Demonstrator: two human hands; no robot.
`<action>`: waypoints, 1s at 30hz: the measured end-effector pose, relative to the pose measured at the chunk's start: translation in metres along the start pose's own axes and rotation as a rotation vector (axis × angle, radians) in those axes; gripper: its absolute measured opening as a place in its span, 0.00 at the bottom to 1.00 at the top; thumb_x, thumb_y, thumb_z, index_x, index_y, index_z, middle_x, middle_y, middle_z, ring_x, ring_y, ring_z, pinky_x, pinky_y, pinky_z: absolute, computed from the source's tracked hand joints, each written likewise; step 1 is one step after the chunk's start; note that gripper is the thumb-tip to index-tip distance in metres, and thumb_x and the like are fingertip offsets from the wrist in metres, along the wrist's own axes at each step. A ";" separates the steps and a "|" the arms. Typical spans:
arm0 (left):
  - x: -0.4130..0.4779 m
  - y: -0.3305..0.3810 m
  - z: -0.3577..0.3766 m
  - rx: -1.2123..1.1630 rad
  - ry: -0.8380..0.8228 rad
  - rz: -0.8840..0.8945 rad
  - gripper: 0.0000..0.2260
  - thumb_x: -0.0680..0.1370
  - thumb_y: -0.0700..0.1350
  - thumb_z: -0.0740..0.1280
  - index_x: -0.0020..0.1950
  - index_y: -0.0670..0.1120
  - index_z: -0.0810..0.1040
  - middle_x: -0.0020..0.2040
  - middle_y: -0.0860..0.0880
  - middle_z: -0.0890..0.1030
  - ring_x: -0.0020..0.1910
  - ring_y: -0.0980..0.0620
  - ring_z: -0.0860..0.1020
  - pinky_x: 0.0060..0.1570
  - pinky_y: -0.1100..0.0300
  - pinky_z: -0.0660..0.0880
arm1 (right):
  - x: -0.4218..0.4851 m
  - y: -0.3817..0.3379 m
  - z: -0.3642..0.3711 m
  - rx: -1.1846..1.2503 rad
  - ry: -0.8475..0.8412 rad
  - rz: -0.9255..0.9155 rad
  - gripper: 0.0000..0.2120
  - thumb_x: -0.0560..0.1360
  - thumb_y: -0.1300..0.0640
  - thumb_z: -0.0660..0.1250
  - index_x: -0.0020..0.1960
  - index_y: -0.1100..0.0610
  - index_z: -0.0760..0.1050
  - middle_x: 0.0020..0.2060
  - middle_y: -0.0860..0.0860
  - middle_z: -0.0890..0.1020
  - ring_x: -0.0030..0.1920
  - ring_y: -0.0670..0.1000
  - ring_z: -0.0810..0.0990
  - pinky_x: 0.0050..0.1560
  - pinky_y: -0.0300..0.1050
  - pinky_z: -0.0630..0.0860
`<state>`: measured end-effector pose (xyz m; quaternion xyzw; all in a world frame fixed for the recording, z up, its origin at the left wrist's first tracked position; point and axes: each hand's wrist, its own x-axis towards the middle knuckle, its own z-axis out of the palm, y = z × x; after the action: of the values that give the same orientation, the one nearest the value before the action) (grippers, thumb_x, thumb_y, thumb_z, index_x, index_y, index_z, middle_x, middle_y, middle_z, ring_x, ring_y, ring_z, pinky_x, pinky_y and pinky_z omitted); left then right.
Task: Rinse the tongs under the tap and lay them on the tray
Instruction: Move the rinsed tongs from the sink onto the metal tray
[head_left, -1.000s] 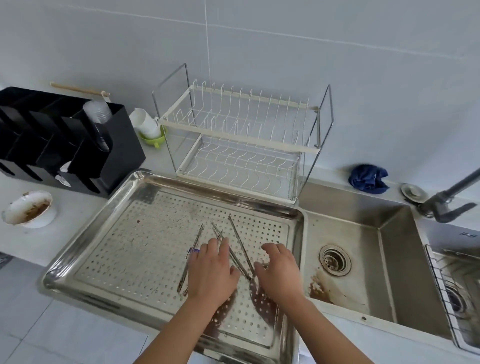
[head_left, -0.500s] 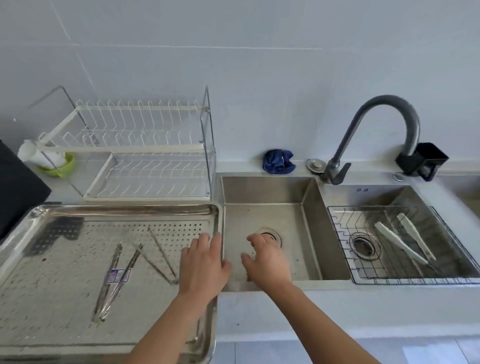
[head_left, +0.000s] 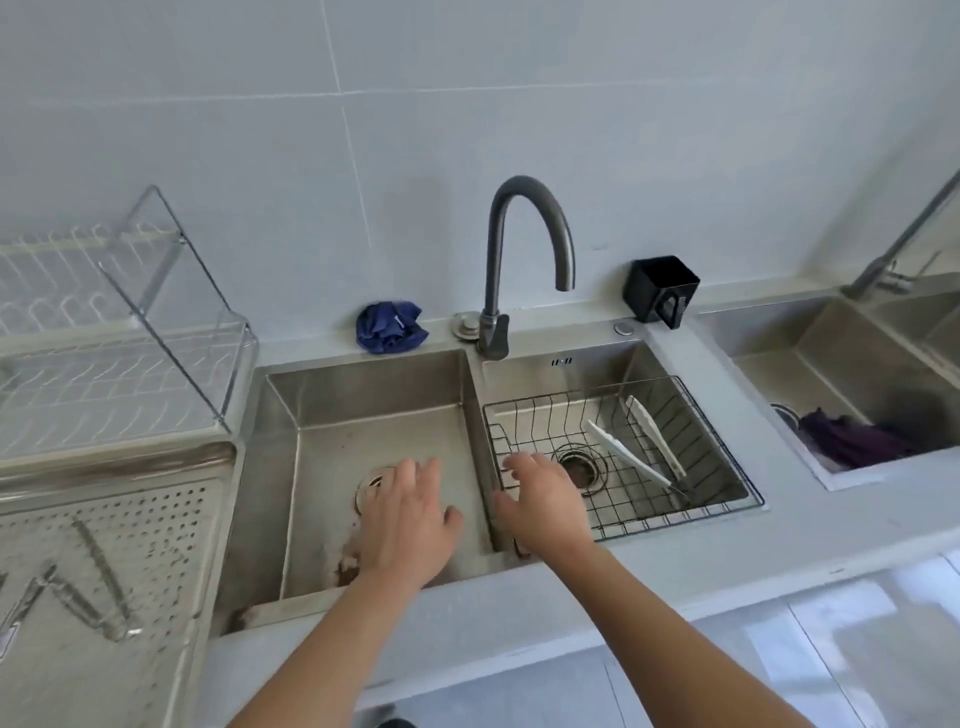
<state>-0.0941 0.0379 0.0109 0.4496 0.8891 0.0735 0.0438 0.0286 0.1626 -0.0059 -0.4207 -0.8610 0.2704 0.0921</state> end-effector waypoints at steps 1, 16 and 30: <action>0.006 0.008 0.003 0.009 0.000 0.021 0.23 0.70 0.53 0.69 0.64 0.46 0.77 0.48 0.47 0.78 0.47 0.44 0.78 0.45 0.50 0.75 | 0.003 0.010 -0.005 0.004 0.006 0.019 0.20 0.77 0.53 0.66 0.68 0.54 0.74 0.60 0.51 0.80 0.65 0.55 0.74 0.57 0.50 0.76; 0.098 0.082 0.087 -0.106 -0.119 0.184 0.34 0.79 0.58 0.60 0.80 0.42 0.56 0.80 0.37 0.58 0.80 0.38 0.54 0.79 0.47 0.54 | 0.065 0.134 -0.043 -0.126 0.012 0.401 0.20 0.77 0.54 0.68 0.68 0.55 0.72 0.61 0.54 0.78 0.63 0.56 0.75 0.63 0.52 0.76; 0.104 0.115 0.138 0.040 -0.078 -0.003 0.34 0.75 0.58 0.63 0.76 0.41 0.67 0.79 0.33 0.58 0.80 0.33 0.52 0.75 0.40 0.62 | 0.114 0.224 -0.036 -0.333 -0.110 0.344 0.46 0.74 0.42 0.74 0.81 0.54 0.51 0.77 0.58 0.61 0.75 0.61 0.63 0.71 0.56 0.71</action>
<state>-0.0443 0.2018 -0.1071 0.4516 0.8887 0.0378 0.0697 0.1217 0.3768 -0.1049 -0.5552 -0.8131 0.1591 -0.0727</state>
